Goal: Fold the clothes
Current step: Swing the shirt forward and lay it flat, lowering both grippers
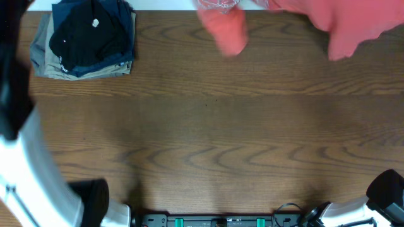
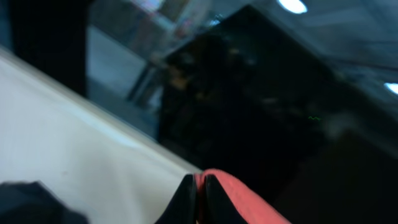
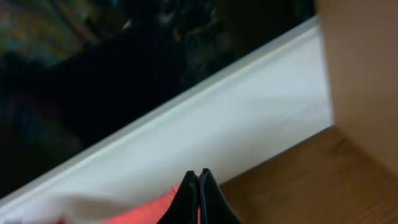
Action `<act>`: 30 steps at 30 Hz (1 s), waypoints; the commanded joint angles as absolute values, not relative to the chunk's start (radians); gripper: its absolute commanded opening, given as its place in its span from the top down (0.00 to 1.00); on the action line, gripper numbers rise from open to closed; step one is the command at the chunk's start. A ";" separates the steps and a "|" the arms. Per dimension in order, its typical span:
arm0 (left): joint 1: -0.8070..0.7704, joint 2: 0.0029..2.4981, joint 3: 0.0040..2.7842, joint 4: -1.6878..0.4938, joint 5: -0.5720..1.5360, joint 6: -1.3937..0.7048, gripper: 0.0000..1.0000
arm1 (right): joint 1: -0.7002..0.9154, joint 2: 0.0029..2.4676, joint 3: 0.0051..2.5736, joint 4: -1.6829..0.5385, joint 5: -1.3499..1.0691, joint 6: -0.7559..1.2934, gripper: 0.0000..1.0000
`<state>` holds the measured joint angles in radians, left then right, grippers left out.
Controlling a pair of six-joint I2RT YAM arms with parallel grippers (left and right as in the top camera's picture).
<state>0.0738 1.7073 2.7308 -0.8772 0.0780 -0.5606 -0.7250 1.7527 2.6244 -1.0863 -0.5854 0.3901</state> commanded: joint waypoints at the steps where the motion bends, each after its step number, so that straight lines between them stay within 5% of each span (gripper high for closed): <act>1: 0.055 1.814 2.670 -0.959 0.153 -0.552 0.94 | -0.680 1.815 2.575 -1.148 -0.608 0.309 0.99; 14: -0.084 2.106 2.505 -1.393 0.152 -0.551 0.94 | -0.461 1.853 2.251 -1.340 -0.346 0.226 0.99; 30: -0.112 1.846 2.454 -1.689 0.168 -0.493 0.94 | -0.491 1.720 2.248 -1.699 -0.240 0.181 0.99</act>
<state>-0.1017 1.8633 2.4859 -1.6115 0.1593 -0.5274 -0.4850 1.7424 2.2379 -1.6886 -0.2832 0.2035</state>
